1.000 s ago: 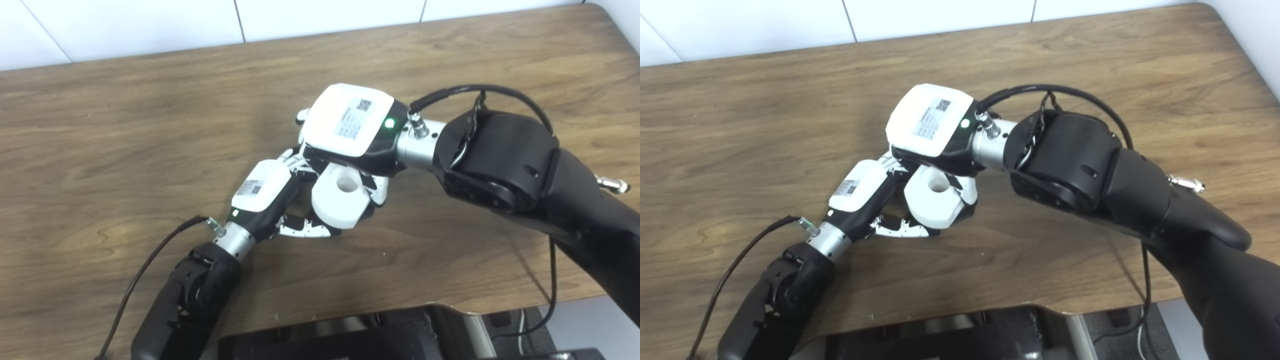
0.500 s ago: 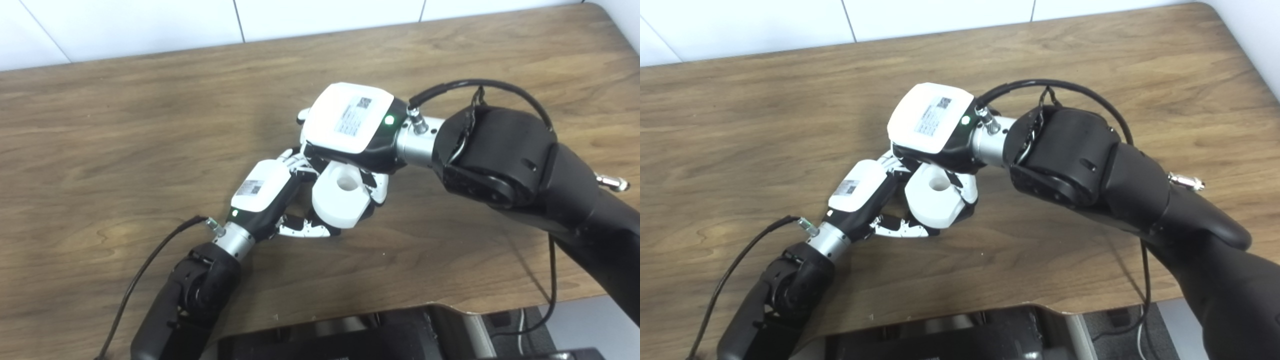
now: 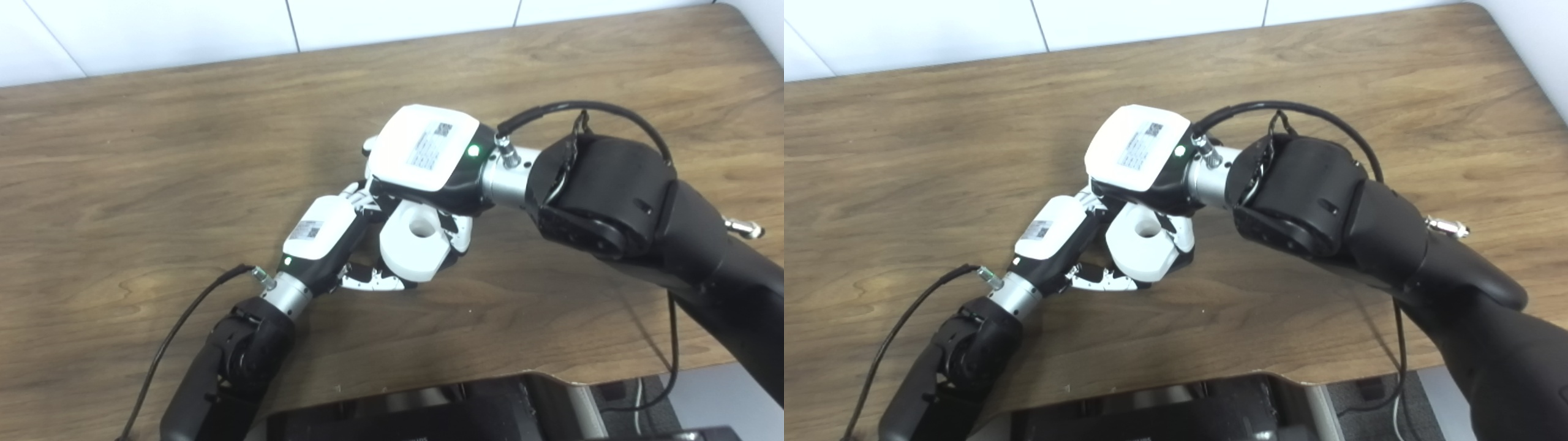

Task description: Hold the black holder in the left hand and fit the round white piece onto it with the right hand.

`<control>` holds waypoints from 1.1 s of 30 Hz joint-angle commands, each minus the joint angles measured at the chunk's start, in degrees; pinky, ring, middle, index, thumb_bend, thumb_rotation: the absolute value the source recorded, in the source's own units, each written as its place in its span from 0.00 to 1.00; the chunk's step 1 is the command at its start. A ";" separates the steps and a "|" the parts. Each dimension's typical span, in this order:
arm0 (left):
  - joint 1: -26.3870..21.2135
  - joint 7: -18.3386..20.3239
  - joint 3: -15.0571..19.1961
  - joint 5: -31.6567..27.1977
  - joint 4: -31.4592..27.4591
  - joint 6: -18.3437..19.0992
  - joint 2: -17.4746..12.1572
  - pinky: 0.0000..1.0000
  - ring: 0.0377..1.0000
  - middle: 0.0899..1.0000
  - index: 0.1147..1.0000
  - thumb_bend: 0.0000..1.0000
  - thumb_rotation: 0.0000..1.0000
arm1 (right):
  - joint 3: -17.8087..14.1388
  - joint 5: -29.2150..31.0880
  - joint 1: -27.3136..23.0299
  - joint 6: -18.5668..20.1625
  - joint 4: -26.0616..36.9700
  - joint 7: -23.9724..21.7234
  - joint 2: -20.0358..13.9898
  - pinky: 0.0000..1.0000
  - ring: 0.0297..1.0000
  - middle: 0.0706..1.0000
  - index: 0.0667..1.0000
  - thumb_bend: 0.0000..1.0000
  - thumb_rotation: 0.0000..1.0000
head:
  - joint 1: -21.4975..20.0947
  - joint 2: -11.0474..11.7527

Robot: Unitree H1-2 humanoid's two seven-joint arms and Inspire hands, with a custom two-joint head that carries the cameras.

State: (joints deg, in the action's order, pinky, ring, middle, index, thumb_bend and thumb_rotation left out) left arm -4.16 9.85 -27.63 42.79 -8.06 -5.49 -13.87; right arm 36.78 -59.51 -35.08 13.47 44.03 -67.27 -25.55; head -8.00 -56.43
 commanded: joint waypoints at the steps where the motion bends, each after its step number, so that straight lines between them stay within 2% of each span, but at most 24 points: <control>1: 0.54 2.56 -0.67 0.86 0.26 0.87 -0.72 0.96 0.89 0.80 0.42 0.51 0.06 | -0.75 -0.76 -1.78 0.78 1.54 -5.46 0.26 0.77 0.88 0.75 0.44 0.53 0.13 | -0.14 -0.17; 16: 0.52 2.56 -0.76 1.08 0.29 0.85 -0.73 0.96 0.89 0.80 0.42 0.51 0.06 | -0.84 -1.92 -0.78 -0.73 1.92 -5.41 0.35 0.73 0.87 0.73 0.44 0.52 0.13 | -0.26 -0.14; 21: 0.49 2.69 -0.76 1.04 0.36 1.01 -0.70 0.96 0.89 0.80 0.42 0.51 0.06 | -0.92 -1.93 -0.66 -1.08 1.90 -5.44 0.08 0.72 0.87 0.76 0.44 0.52 0.13 | -0.30 -0.07; 27: 0.45 2.74 -0.73 0.77 0.45 1.05 -0.62 0.97 0.89 0.80 0.42 0.51 0.06 | 1.97 -0.82 -2.99 1.85 1.70 -5.45 -2.28 0.75 0.91 0.82 0.45 0.52 0.16 | -0.29 0.00; 28: 0.45 2.74 -0.74 0.79 0.47 1.07 -0.61 0.97 0.89 0.80 0.42 0.51 0.06 | 2.20 -0.88 -3.10 2.13 1.69 -5.46 -2.40 0.75 0.91 0.83 0.46 0.81 0.25 | -0.26 -0.03; 29: 0.45 2.73 -0.75 0.81 0.46 1.08 -0.61 0.97 0.89 0.80 0.42 0.51 0.06 | 2.51 -1.00 -3.22 2.52 1.67 -5.46 -2.50 0.76 0.92 0.83 0.48 0.90 0.29 | -0.26 -0.03; 31: 0.43 2.97 -0.80 0.87 0.36 1.29 -0.60 0.97 0.89 0.80 0.42 0.51 0.06 | 2.93 -0.84 -3.38 3.66 1.66 -5.46 -2.62 0.78 0.92 0.85 0.57 0.98 0.32 | -0.31 -0.01; 33: 0.39 3.21 -0.84 0.91 0.27 1.46 -0.64 0.97 0.89 0.80 0.42 0.51 0.06 | 3.61 -0.63 -3.87 4.81 1.62 -5.47 -2.86 0.80 0.93 0.87 0.64 1.00 0.33 | -0.29 -0.02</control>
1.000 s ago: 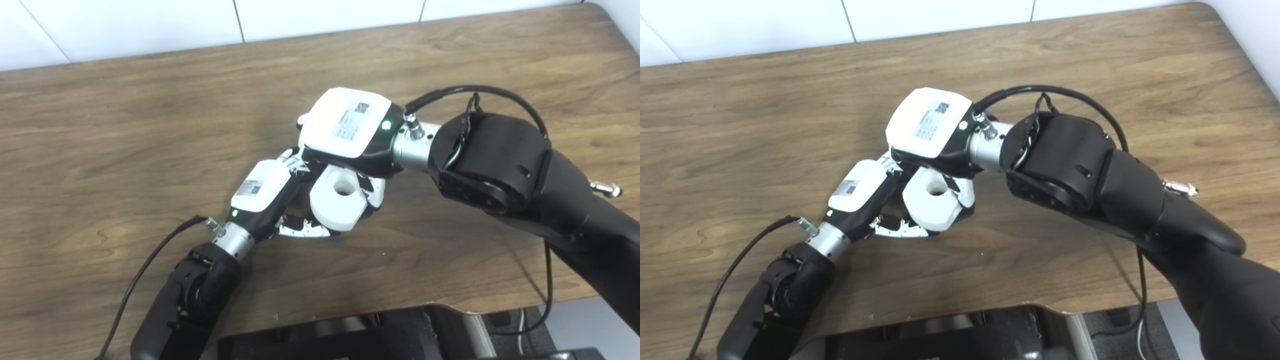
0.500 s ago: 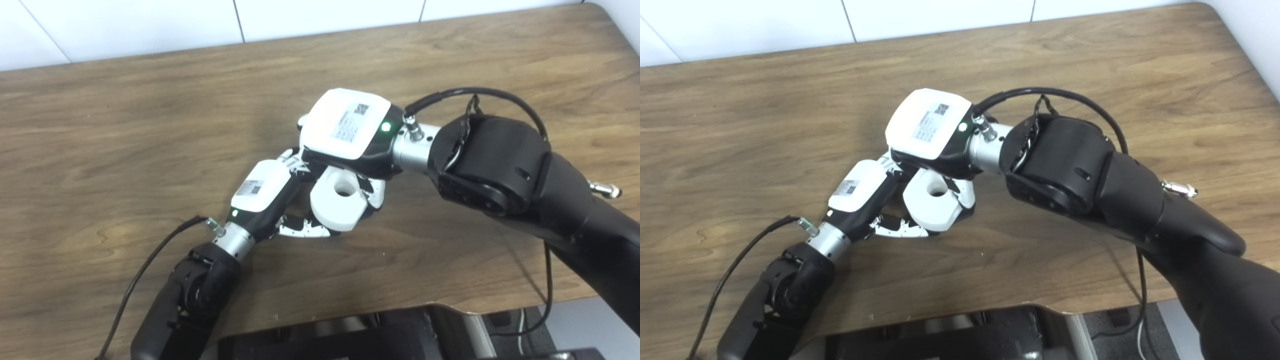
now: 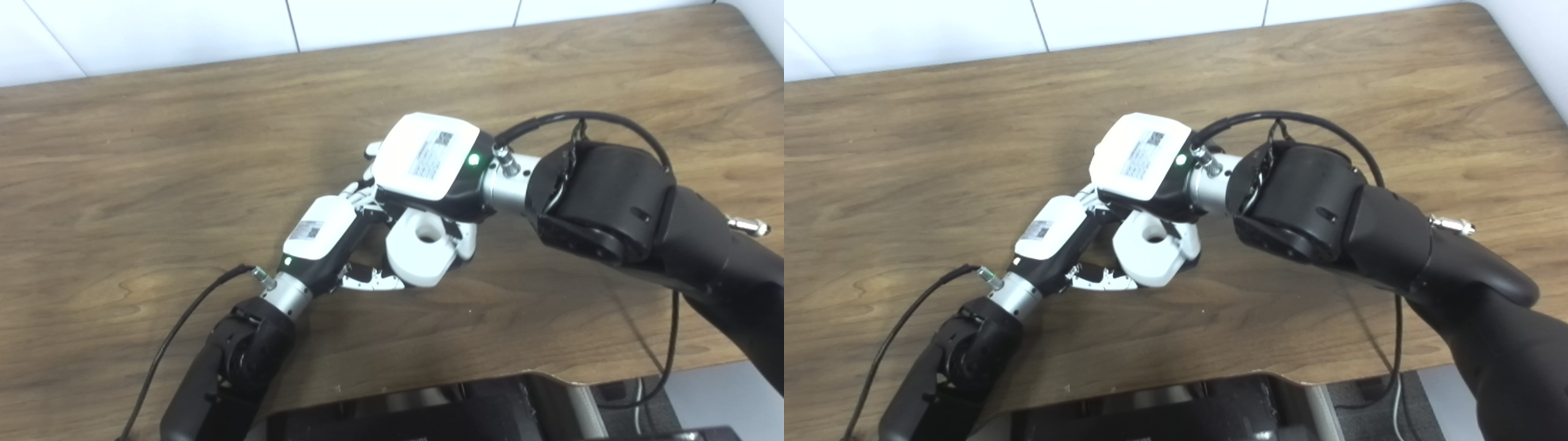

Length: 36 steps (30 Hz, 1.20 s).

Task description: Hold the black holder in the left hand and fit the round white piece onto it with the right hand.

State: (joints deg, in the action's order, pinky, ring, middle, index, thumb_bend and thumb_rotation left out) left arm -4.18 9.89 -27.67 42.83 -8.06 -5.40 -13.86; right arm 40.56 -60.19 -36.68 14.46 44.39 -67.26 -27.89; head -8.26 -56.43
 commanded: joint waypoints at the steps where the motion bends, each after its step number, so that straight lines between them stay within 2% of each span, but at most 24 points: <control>1: 0.41 3.18 -0.80 0.87 0.27 1.35 -0.67 0.97 0.89 0.80 0.42 0.51 0.06 | 0.16 0.01 -2.50 4.19 1.27 -5.48 -0.60 0.81 0.94 0.88 0.67 1.00 0.33 | -0.03 -0.02; 7: 0.36 2.72 -0.82 0.97 0.63 0.85 -0.75 0.96 0.88 0.79 0.42 0.51 0.06 | 1.60 -0.48 -3.59 5.92 1.56 -5.48 -0.87 0.85 0.97 0.91 0.71 1.00 0.35 | -0.09 0.04; 18: 0.35 2.73 -0.86 1.07 0.54 0.89 -0.70 0.96 0.88 0.79 0.42 0.52 0.06 | 1.11 -0.10 -3.80 8.00 2.06 -5.46 -1.07 0.91 0.99 0.92 0.73 1.00 0.33 | 0.03 0.03; 25: 0.30 2.58 -0.82 1.29 0.65 0.79 -0.79 0.96 0.88 0.79 0.42 0.52 0.06 | 1.36 2.27 -6.20 11.95 2.60 -5.51 -1.92 0.94 1.00 0.97 0.84 1.00 0.37 | 0.31 0.15; 30: 0.32 2.85 -0.69 1.06 0.49 0.97 -0.87 0.97 0.88 0.79 0.42 0.52 0.06 | -0.82 6.87 -9.10 12.46 2.40 -5.51 -2.56 0.93 1.00 0.99 0.87 1.00 0.43 | 0.40 0.20; 36: 0.21 3.00 -0.64 0.89 0.54 0.89 -1.05 0.98 0.89 0.79 0.42 0.51 0.06 | -3.08 8.46 -10.54 12.46 1.81 -5.51 -2.45 0.89 1.00 0.97 0.86 1.00 0.46 | 0.84 0.32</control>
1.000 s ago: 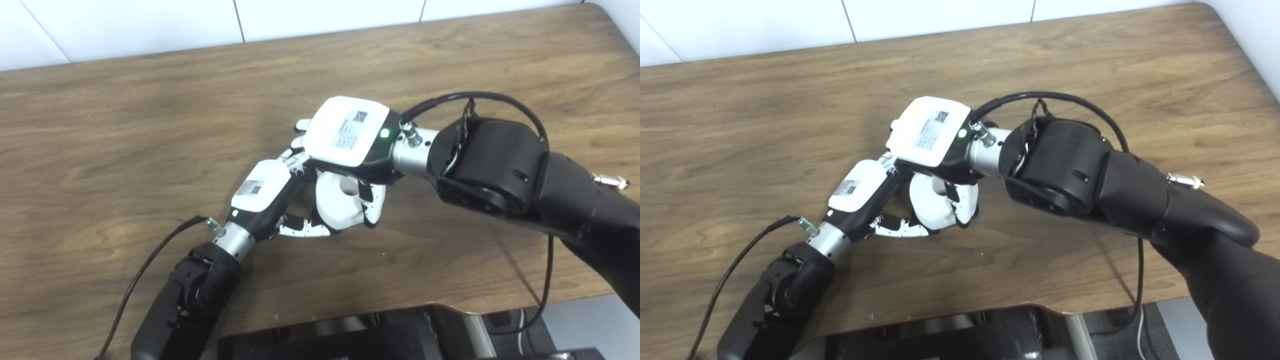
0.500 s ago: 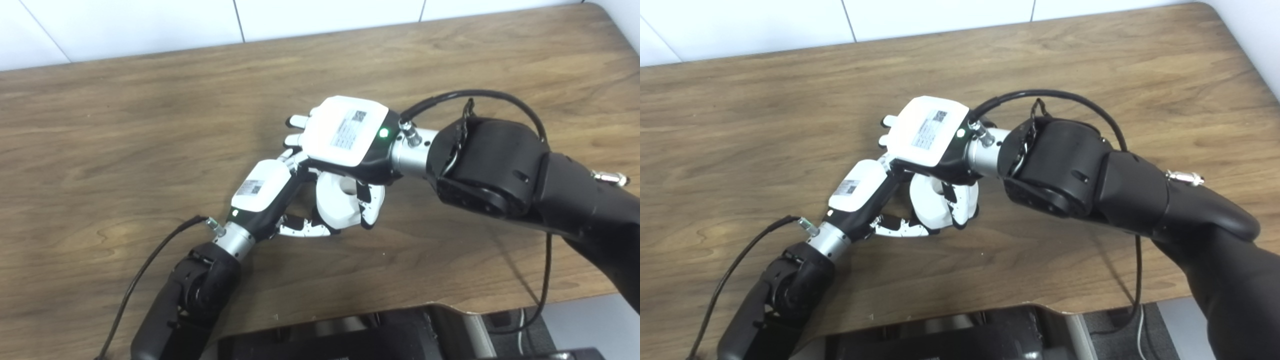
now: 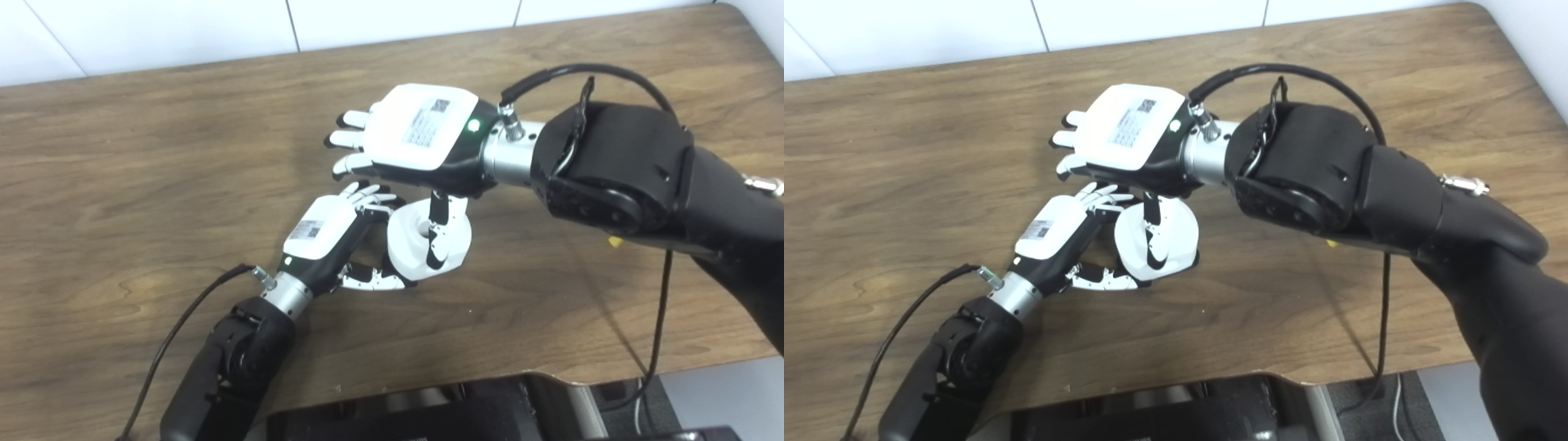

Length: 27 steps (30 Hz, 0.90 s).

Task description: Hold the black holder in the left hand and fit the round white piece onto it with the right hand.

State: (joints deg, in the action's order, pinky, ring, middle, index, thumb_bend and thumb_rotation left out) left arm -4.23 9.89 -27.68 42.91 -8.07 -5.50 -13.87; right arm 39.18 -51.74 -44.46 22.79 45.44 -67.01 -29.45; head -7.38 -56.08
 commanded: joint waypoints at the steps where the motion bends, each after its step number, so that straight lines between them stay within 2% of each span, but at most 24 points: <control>1: 0.27 3.02 -0.61 0.76 0.55 0.98 -1.07 0.98 0.89 0.79 0.42 0.51 0.06 | -2.09 0.13 -2.88 4.13 0.71 -5.75 -0.88 0.88 1.00 0.97 0.85 1.00 0.46 | 0.03 -0.04; 8: 0.55 3.20 -0.39 0.49 0.28 1.18 -1.31 0.98 0.88 0.77 0.42 0.52 0.06 | -4.54 1.92 -4.01 4.14 0.13 -5.75 -1.87 0.84 1.00 0.98 0.86 1.00 0.44 | 0.50 0.06; 19: 0.53 4.84 -0.33 1.28 -0.50 2.41 -1.57 0.98 0.86 0.76 0.43 0.52 0.08 | -4.76 1.37 -3.94 4.13 -0.63 -5.75 -2.37 0.87 1.00 0.98 0.87 1.00 0.46 | 0.87 0.24; 20: 0.48 5.27 -0.41 1.49 -0.65 2.71 -1.64 0.98 0.86 0.77 0.52 0.67 0.17 | -4.84 1.37 -3.86 4.13 -0.59 -5.75 -2.34 0.87 1.00 0.98 0.87 1.00 0.46 | 0.79 0.22; 21: 0.45 5.62 -0.47 1.62 -0.78 2.93 -1.69 0.98 0.86 0.78 0.59 0.78 0.24 | -4.82 1.28 -3.81 4.13 -0.57 -5.75 -2.32 0.87 1.00 0.98 0.87 1.00 0.46 | 0.75 0.31; 24: 0.26 6.56 -0.70 1.69 -1.00 3.28 -1.94 0.98 0.87 0.81 0.69 0.91 0.32 | -4.48 0.81 -3.72 4.13 -0.72 -5.75 -2.30 0.88 1.00 0.98 0.87 1.00 0.46 | 0.95 0.45; 27: 0.05 7.59 -0.95 1.70 -1.28 3.87 -2.16 0.98 0.89 0.83 0.75 0.97 0.36 | -4.33 0.56 -3.63 4.12 -0.72 -5.75 -2.29 0.89 1.00 0.98 0.87 1.00 0.46 | 1.10 0.54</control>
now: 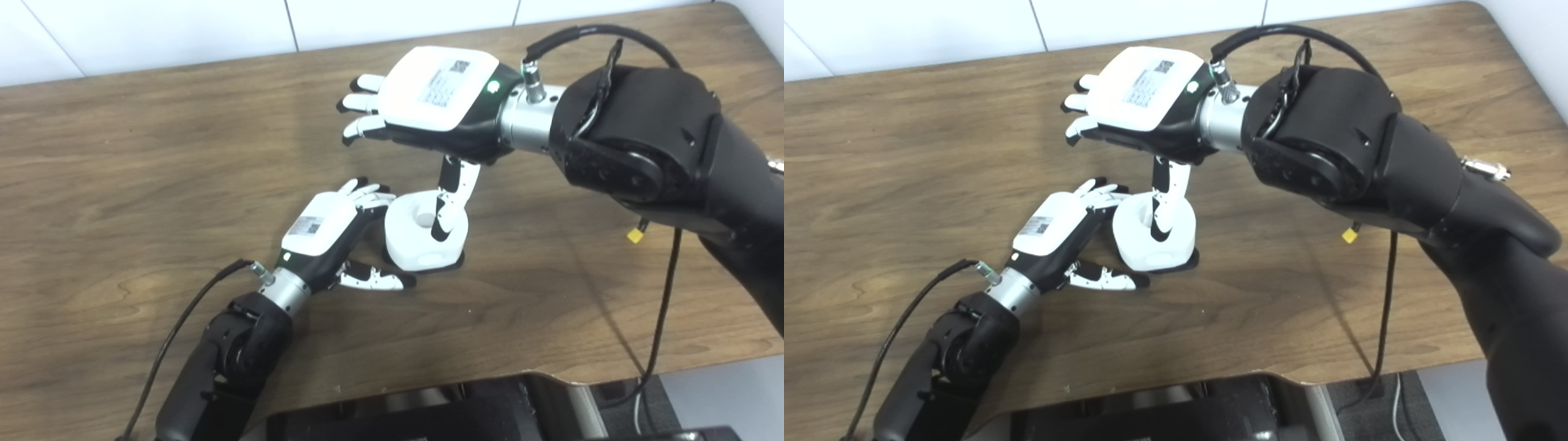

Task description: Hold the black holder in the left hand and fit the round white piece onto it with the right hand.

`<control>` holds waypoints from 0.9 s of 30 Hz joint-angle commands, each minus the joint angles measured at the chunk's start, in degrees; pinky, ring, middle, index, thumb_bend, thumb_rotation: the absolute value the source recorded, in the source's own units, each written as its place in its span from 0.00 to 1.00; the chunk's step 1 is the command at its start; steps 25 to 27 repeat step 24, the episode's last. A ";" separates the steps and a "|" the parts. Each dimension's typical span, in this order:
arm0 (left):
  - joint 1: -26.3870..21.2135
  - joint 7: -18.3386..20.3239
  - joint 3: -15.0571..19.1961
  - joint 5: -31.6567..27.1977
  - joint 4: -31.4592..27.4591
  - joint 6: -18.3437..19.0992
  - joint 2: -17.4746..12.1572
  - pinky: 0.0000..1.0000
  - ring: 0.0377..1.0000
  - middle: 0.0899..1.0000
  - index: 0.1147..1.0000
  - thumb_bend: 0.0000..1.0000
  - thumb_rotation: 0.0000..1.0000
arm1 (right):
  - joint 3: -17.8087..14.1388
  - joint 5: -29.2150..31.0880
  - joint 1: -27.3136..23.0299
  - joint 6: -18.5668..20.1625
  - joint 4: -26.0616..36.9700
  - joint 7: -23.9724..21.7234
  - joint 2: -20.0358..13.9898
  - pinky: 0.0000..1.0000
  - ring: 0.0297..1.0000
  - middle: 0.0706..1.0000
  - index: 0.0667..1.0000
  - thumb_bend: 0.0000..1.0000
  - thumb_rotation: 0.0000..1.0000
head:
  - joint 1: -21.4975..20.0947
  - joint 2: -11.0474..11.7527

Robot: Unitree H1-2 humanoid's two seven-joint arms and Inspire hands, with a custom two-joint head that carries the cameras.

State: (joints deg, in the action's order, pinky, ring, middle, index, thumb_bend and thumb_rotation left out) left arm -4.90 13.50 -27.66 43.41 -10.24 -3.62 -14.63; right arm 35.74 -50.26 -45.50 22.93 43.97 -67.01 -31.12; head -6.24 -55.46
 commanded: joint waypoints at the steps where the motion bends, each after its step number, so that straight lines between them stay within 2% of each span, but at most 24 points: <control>1: 0.68 4.37 -1.00 1.27 0.74 2.24 -1.45 0.99 0.89 0.84 0.76 0.98 0.36 | -0.99 -0.93 -2.49 3.98 0.80 -5.75 -0.54 0.89 1.00 0.98 0.87 1.00 0.46 | 0.02 -0.09; 7: 0.21 7.30 -1.00 1.29 -0.62 3.89 -1.76 0.98 0.91 0.88 0.86 1.00 0.42 | -2.34 -0.52 -1.92 3.99 1.16 -5.75 0.07 0.90 1.00 0.98 0.87 1.00 0.45 | 0.29 0.18; 11: -0.74 11.67 -1.07 0.44 -2.12 5.80 -2.86 1.00 0.95 0.93 0.94 1.00 0.48 | -3.32 -0.16 -1.70 3.99 1.52 -5.75 0.10 0.93 1.00 0.98 0.87 1.00 0.45 | 0.58 0.20; 15: -0.98 14.54 -0.28 -0.43 -3.76 7.40 -3.92 1.00 0.97 0.97 0.99 1.00 0.48 | -2.95 -0.92 -1.88 3.97 1.49 -5.75 -0.05 0.91 1.00 0.98 0.86 1.00 0.47 | 0.47 0.42; 24: -0.60 11.66 5.28 -4.49 -4.72 5.12 -6.06 0.99 0.97 0.97 1.00 1.00 0.49 | -3.43 -1.90 -0.89 3.98 1.68 -5.75 -0.25 0.92 1.00 0.97 0.86 1.00 0.47 | 1.40 1.27; 27: -0.60 11.66 5.28 -4.49 -4.72 5.12 -6.06 0.99 0.97 0.97 1.00 1.00 0.49 | -3.43 -1.90 -0.89 3.98 1.68 -5.75 -0.25 0.92 1.00 0.97 0.86 1.00 0.47 | 1.40 1.27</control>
